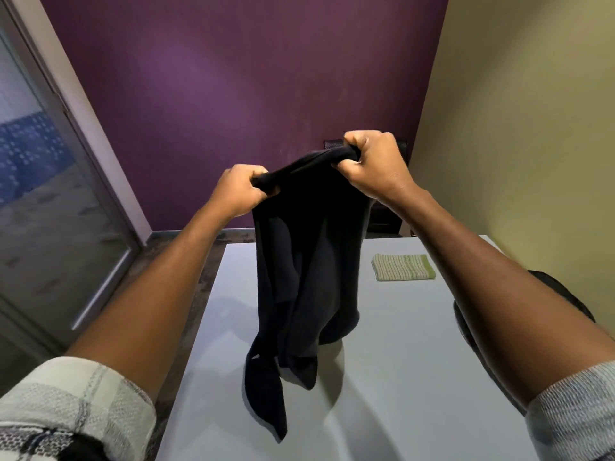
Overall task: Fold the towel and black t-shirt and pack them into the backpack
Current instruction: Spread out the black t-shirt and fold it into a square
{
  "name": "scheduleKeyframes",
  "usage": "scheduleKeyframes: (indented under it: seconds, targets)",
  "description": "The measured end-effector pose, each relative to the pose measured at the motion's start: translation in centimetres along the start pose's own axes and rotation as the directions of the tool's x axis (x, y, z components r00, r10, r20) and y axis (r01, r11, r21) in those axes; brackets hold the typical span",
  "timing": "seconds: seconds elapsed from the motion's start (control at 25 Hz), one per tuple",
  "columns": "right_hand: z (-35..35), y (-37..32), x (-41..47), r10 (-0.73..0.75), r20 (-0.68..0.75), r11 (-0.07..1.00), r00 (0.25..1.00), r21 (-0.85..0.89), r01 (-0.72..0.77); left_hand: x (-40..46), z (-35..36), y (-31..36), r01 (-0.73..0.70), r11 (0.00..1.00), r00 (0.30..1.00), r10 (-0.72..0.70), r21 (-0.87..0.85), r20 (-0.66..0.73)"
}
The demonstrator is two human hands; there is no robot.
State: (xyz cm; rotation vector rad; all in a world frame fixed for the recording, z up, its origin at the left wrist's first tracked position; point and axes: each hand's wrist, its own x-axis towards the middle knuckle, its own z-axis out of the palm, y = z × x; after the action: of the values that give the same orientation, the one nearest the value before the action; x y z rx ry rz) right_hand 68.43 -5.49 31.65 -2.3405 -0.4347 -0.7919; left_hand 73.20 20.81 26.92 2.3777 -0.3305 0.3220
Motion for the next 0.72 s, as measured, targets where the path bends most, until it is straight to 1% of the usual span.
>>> scheduleKeyframes:
  seconds: [0.08, 0.12, 0.16, 0.2, 0.32, 0.4, 0.48, 0.56, 0.64, 0.72]
  targets:
    - [-1.2, 0.0, 0.8, 0.016, -0.04, 0.999, 0.999, -0.047, -0.018, -0.5, 0.6, -1.3, 0.067, 0.978, 0.995, -0.08, -0.196, -0.059]
    - [-1.8, 0.0, 1.1, 0.025, -0.058, 0.996, 0.998, -0.082, -0.029, -0.6, 0.9, -1.8, 0.084, 0.968, 0.992, -0.103, -0.235, -0.069]
    - [-2.2, 0.2, 1.4, 0.031, -0.078, 0.993, 0.996, -0.113, -0.04, -0.7, 1.1, -2.1, 0.096, 0.968, 0.991, -0.116, -0.232, -0.071]
    - [-2.6, 0.3, 1.6, 0.04, -0.1, 0.99, 0.994, -0.134, -0.053, -0.9, 1.1, -2.3, 0.106, 0.975, 0.991, -0.119, -0.196, -0.059]
    - [-3.3, 1.5, 1.7, 0.099, -0.146, 0.98, 0.984, -0.159, -0.122, -1.5, 0.8, -3.5, 0.086, 0.996, 0.996, -0.085, 0.021, -0.033]
    - [-3.3, 2.4, 1.3, 0.153, -0.154, 0.966, 0.976, -0.187, -0.181, -1.8, 0.4, -4.2, 0.064, 0.986, 0.998, -0.063, 0.153, -0.008]
    - [-3.2, 3.3, 0.7, 0.197, -0.181, 0.95, 0.964, -0.206, -0.233, -1.8, -0.4, -4.5, 0.056, 0.955, 0.998, -0.055, 0.292, -0.011]
    - [-3.3, 3.8, 0.5, 0.227, -0.207, 0.942, 0.952, -0.2, -0.268, -1.5, -1.4, -4.3, 0.07, 0.913, 0.996, -0.039, 0.403, -0.085]
    - [-3.7, 4.2, 0.5, 0.246, -0.227, 0.937, 0.942, -0.195, -0.291, -1.1, -2.4, -3.9, 0.103, 0.886, 0.979, -0.01, 0.453, -0.202]
    - [-4.2, 4.5, 0.7, 0.261, -0.261, 0.93, 0.929, -0.189, -0.315, -0.7, -3.4, -3.6, 0.13, 0.865, 0.948, 0.035, 0.485, -0.316]
